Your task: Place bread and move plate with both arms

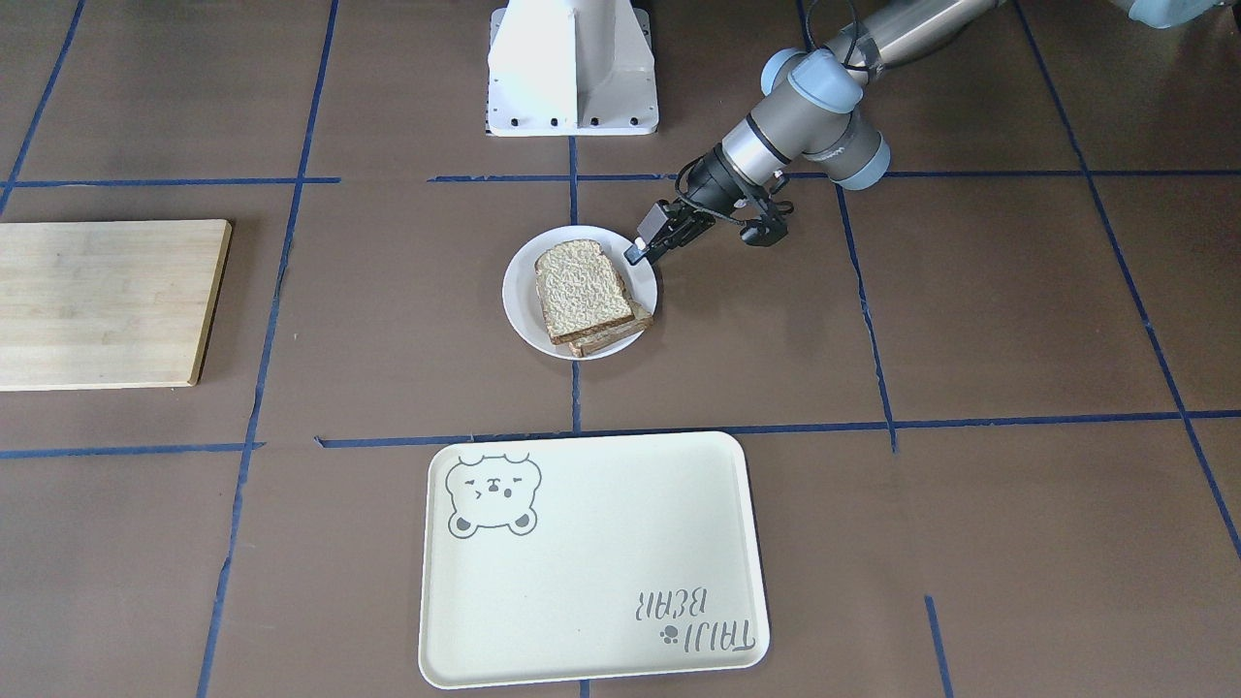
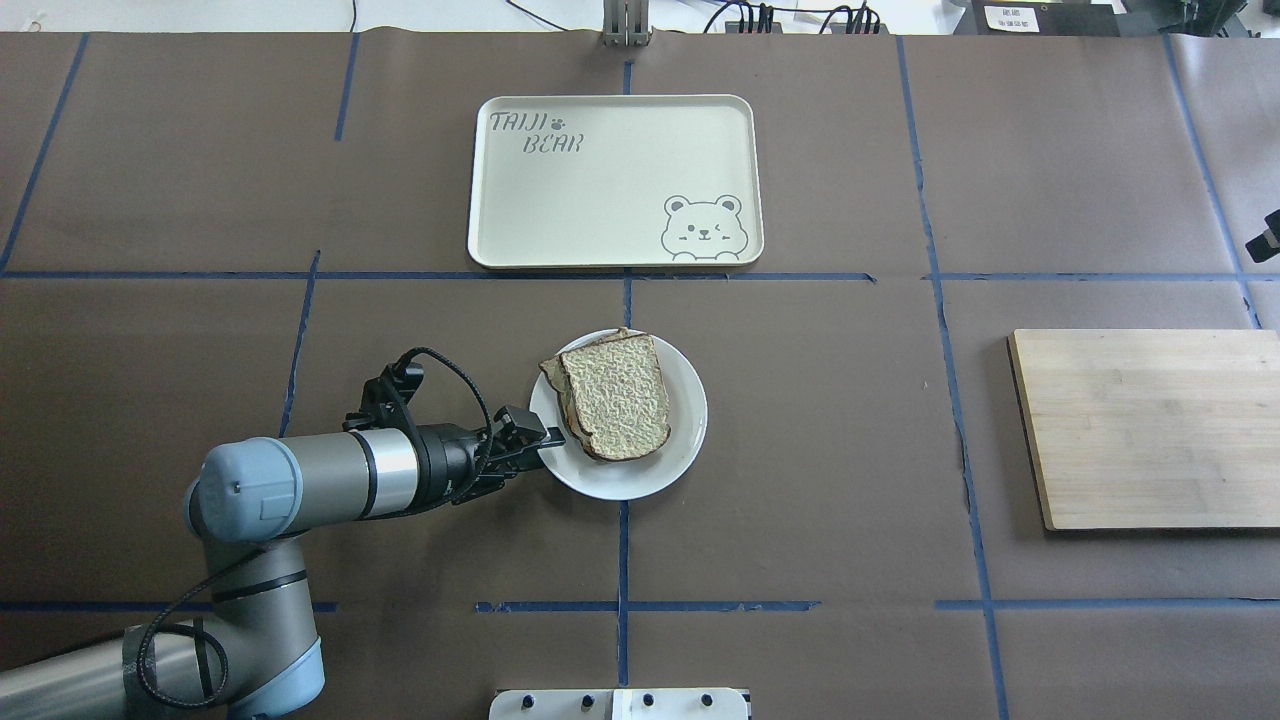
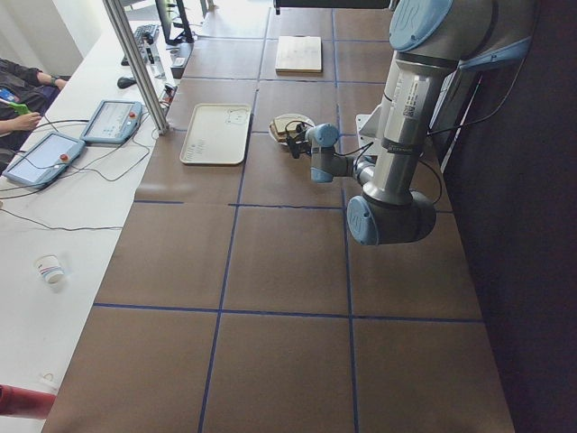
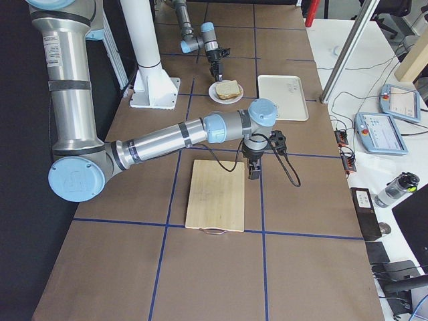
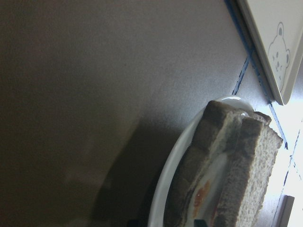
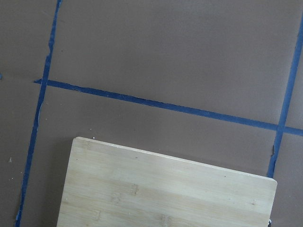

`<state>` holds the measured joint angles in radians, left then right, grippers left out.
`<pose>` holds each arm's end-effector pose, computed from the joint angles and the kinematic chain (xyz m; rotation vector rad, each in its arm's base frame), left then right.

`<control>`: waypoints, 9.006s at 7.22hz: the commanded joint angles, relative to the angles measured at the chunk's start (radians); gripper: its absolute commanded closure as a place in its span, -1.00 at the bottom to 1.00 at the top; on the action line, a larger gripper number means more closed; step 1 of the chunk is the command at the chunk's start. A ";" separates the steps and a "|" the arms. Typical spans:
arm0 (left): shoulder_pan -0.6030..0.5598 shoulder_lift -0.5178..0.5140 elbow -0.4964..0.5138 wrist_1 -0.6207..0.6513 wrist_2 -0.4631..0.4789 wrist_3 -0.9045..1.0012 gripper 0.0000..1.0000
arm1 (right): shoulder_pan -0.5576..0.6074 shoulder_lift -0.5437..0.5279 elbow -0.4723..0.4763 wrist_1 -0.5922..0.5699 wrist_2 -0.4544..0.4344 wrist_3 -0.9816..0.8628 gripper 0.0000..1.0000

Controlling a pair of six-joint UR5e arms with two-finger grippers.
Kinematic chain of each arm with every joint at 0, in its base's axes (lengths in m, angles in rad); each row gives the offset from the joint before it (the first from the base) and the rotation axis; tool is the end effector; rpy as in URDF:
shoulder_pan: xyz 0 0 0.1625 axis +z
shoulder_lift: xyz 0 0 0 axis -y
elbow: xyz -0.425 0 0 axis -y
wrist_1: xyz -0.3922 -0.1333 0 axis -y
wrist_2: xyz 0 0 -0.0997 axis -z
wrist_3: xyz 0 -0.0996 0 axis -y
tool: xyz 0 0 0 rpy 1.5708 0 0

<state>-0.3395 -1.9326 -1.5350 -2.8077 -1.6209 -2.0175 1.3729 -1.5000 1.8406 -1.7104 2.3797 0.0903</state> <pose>0.5440 -0.3282 0.3355 -0.1254 1.5873 -0.5777 -0.0405 -0.5132 0.5029 0.0723 -0.8260 -0.1827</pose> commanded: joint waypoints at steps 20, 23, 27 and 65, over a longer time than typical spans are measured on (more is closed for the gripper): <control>-0.260 -0.443 0.531 -0.085 0.071 -0.219 1.00 | 0.000 -0.034 -0.010 0.001 -0.080 -0.009 -1.00; -0.260 -0.480 0.613 -0.095 0.095 -0.237 1.00 | 0.000 -0.026 -0.035 0.003 -0.080 -0.011 -1.00; -0.315 -0.479 0.615 -0.087 0.047 -0.234 -0.64 | 0.000 -0.025 -0.035 0.003 -0.080 -0.009 -1.00; -1.233 0.357 -0.057 1.370 -0.728 2.175 -1.00 | 0.230 -0.118 -0.211 0.002 -0.028 -0.225 -1.00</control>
<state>-1.5723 -1.5765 -1.5930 -1.4373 -2.3485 0.1580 1.5927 -1.6173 1.6278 -1.7089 2.3507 -0.1329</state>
